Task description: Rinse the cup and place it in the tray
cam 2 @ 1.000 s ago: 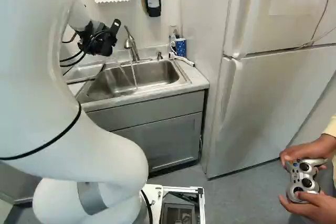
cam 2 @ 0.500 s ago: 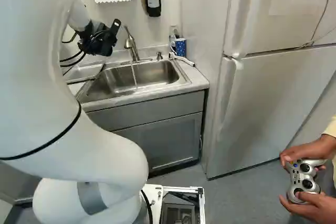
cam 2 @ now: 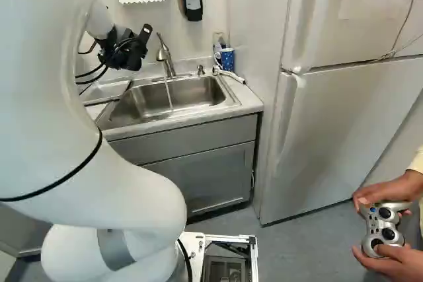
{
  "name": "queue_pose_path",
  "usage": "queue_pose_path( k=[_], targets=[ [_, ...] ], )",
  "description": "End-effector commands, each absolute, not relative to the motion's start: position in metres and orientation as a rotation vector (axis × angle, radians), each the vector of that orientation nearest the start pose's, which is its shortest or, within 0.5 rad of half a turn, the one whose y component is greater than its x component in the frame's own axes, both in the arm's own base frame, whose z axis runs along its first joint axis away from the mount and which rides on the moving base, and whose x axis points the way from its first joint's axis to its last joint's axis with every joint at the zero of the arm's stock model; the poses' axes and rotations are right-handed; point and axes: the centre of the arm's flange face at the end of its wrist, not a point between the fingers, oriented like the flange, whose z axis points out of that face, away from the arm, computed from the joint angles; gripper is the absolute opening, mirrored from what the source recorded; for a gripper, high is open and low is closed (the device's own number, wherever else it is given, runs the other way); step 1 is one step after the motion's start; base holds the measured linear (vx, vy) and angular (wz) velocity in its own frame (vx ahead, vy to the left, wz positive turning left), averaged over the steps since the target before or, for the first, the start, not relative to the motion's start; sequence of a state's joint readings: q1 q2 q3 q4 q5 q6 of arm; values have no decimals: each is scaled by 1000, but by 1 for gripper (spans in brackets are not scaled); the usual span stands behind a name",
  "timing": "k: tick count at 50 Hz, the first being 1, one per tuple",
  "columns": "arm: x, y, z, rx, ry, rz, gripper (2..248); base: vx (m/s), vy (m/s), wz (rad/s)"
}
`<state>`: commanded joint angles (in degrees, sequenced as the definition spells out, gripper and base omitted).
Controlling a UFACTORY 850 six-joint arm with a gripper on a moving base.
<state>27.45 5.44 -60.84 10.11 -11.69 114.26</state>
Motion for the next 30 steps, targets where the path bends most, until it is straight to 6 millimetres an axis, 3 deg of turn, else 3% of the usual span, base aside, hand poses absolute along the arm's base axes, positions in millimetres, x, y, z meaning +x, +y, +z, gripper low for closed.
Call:
queue_pose_path(
  k=[30],
  targets=[
    [431,227,666,-1687,1431,-388,122,0,0,0]
  ],
)
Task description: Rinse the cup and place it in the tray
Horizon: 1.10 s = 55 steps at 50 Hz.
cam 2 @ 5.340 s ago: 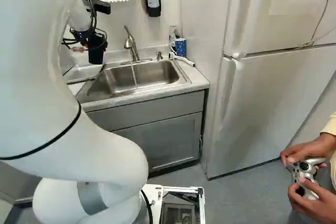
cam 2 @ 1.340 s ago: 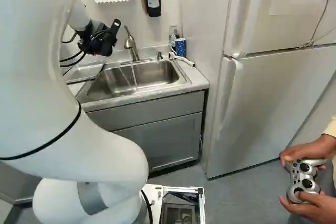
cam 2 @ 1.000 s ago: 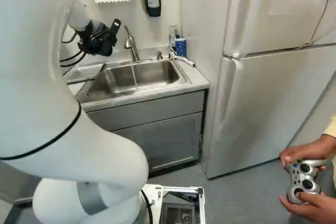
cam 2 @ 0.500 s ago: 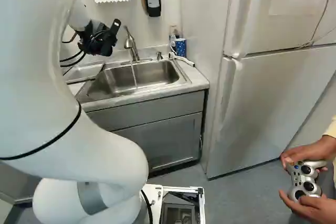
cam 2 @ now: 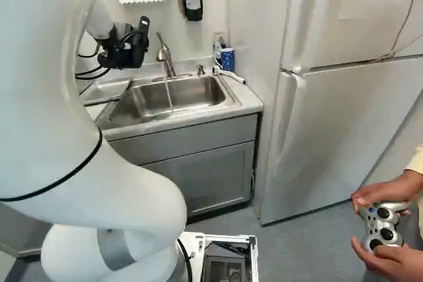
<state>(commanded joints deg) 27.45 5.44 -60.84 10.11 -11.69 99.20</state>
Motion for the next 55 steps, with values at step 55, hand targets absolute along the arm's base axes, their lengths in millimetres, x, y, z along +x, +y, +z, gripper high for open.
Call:
queue_pose_path(
  k=[55],
  targets=[
    [431,227,666,-2085,916,-699,122,0,0,0]
  ],
)
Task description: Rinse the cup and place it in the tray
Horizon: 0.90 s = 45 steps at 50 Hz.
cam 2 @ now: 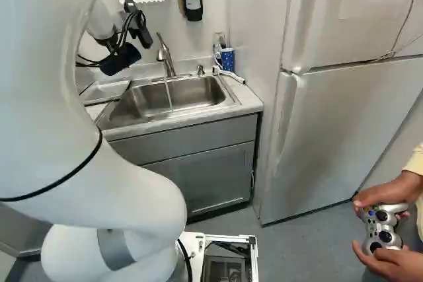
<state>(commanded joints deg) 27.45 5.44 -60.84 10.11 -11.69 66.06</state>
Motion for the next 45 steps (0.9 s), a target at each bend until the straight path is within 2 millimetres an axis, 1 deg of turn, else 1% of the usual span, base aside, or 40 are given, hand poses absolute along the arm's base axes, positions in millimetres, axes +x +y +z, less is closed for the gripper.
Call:
queue_pose_path(
  k=[45],
  targets=[
    [431,227,666,-2324,417,-936,122,0,0,0]
  ],
)
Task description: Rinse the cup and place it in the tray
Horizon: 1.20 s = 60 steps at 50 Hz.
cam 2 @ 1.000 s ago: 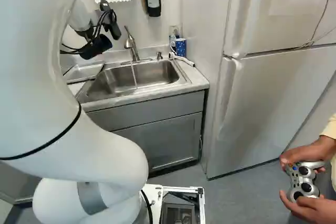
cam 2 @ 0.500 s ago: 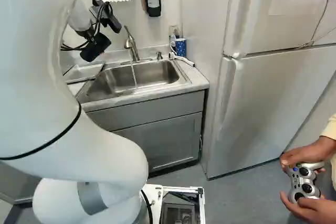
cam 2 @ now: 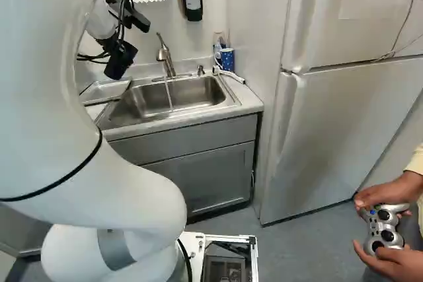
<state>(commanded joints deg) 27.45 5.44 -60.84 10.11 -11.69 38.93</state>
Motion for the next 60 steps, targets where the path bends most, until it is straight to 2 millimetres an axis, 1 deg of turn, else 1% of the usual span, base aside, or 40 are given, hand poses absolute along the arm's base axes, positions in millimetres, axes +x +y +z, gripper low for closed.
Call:
queue_pose_path(
  k=[31,60],
  targets=[
    [431,227,666,-2436,34,-1085,122,0,0,0],
    [431,227,666,-2495,-348,-1211,122,0,0,0]
  ],
)
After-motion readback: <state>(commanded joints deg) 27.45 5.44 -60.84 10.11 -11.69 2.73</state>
